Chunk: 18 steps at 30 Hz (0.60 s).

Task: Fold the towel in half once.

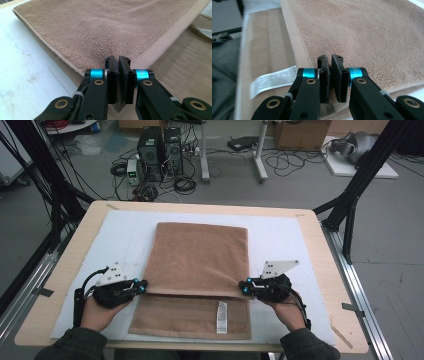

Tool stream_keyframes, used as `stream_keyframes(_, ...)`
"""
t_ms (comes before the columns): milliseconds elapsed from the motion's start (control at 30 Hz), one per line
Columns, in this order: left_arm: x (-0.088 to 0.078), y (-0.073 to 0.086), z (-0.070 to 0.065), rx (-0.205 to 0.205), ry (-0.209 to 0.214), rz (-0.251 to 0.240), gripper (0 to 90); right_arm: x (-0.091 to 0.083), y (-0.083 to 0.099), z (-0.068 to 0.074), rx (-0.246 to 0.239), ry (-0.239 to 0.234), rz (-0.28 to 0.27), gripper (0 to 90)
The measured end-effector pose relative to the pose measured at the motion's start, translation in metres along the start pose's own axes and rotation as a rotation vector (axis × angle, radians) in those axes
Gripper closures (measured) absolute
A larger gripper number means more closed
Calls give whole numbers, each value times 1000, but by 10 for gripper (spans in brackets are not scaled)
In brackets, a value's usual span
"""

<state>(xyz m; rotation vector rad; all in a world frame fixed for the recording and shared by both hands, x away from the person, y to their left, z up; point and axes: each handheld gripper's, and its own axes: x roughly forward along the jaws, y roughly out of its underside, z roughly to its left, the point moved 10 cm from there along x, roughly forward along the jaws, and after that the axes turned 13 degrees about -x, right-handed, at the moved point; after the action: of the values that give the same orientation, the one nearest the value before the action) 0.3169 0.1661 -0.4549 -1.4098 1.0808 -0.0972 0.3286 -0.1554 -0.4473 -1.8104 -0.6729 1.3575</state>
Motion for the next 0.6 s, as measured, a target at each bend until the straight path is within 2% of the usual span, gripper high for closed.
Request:
stream_keyframes(133,-15,17,-18,20,9,5,855,-9,-1,22,-23,-28,-13,849)
stream_keyframes(200,-23,26,-27,12,18,5,856,-12,0,36,-33,-52,-8,855)
stream_keyframes(300,-34,45,-40,11,43,28,855,-17,4,61,-45,-110,0,854)
stream_keyframes(333,-35,52,-44,13,57,36,849,-17,6,70,-42,-150,1,836)
stream_keyframes(367,-36,57,-44,19,56,50,820,-17,8,78,-30,-193,-2,774)
stream_keyframes(400,-35,60,-41,16,46,58,732,-16,11,80,-23,-199,1,693)
stream_keyframes(433,-34,61,-37,-2,47,51,673,-16,14,78,-22,-174,5,678)
stream_keyframes(500,-29,57,-28,0,24,42,651,-16,16,70,-12,-141,-10,667)
stream_keyframes(600,-16,47,-18,0,10,34,594,-6,25,55,-5,-105,22,661)
